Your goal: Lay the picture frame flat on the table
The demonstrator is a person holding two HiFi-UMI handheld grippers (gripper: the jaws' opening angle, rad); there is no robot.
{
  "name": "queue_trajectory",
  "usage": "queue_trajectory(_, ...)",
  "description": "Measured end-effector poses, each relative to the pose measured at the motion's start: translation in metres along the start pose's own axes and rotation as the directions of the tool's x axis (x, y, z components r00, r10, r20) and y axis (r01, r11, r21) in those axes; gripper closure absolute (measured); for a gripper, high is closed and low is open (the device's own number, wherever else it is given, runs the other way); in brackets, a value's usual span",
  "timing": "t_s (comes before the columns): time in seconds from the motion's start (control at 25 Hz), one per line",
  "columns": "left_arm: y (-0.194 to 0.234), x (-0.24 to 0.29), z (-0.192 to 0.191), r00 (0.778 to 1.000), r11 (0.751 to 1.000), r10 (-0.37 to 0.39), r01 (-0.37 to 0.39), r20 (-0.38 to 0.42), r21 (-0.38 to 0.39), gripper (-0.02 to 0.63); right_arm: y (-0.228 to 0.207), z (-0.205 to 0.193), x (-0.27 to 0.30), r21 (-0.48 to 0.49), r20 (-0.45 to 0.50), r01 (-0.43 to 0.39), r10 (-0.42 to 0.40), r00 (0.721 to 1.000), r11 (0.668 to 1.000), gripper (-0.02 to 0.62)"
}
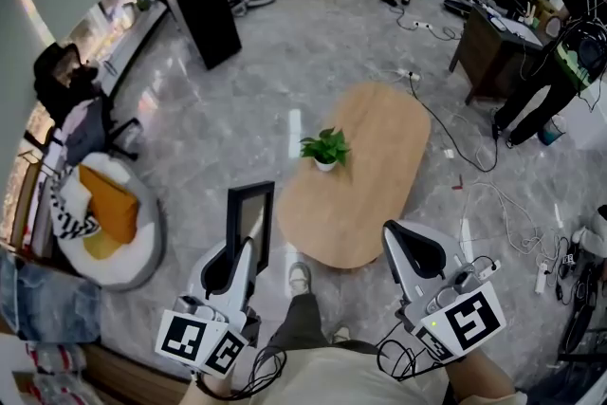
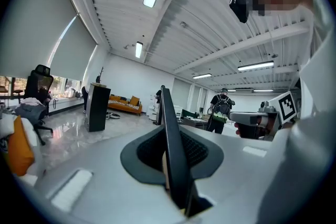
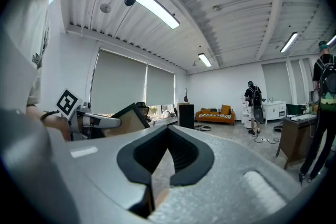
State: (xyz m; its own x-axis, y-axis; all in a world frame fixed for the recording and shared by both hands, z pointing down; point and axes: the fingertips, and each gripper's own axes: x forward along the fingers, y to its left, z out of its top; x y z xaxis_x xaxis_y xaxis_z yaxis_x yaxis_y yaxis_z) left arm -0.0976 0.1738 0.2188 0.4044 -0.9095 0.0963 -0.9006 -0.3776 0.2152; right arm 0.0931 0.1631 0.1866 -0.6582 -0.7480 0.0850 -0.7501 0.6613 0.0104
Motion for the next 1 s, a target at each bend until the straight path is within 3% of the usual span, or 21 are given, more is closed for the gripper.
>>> queue_trajectory(0.68,0.111,0.141,0.017,0.989,0.993,-0.121,0.12,-0.085,-0.014,0.537,-0.063,-0.003,0.157,-0.009,-0.084,0.097,-0.098,0.992,0.995,0.594)
queue_trajectory(1.0,0.137,0.183,0.02,0.975,0.982,-0.188,0.186,-0.117,-0.028,0.537,-0.087,-0.002,0.196,-0.017,-0.096,0.163,-0.164,0.982,0.986,0.594)
